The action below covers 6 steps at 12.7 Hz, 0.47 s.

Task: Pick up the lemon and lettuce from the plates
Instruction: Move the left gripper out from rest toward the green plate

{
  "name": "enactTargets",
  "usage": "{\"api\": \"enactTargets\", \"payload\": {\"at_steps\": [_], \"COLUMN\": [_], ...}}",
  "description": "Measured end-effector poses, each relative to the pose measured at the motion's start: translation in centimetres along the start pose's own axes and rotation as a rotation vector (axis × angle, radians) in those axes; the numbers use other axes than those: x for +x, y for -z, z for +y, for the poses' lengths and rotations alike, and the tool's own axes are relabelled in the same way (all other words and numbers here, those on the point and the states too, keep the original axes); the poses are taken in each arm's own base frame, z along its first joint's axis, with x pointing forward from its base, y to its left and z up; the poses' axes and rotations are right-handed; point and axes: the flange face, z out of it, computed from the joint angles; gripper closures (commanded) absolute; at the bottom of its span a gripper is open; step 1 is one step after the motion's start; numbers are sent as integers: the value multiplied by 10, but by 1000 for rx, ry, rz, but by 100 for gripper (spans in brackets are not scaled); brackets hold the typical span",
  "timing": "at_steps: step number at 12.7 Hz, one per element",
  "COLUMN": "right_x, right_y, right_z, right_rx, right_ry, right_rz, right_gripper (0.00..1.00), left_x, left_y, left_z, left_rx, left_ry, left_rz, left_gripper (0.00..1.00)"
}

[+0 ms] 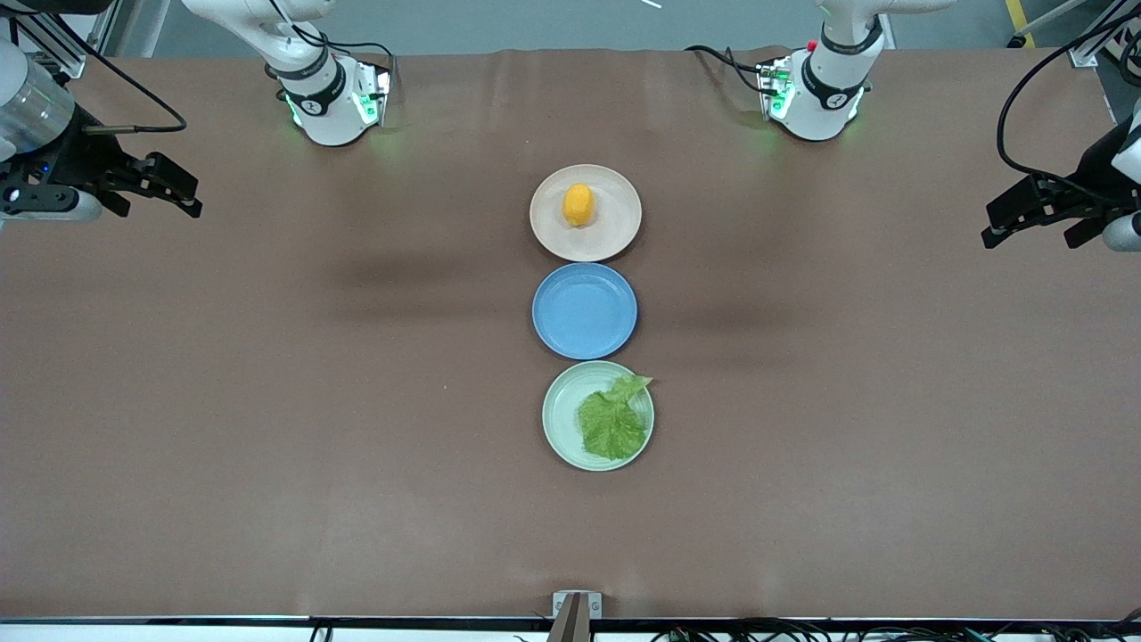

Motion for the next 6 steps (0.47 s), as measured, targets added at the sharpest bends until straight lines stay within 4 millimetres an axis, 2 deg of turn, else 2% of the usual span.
{"api": "enactTargets", "payload": {"at_steps": [6], "right_x": [2], "right_y": [7], "right_z": [-5], "right_rx": [1], "right_ry": [8], "right_rz": [2], "right_gripper": [0], "left_x": [-6], "left_y": [7], "left_z": [-1], "left_rx": [0], "left_ry": [3], "left_rz": [-8], "left_gripper": [0]}}
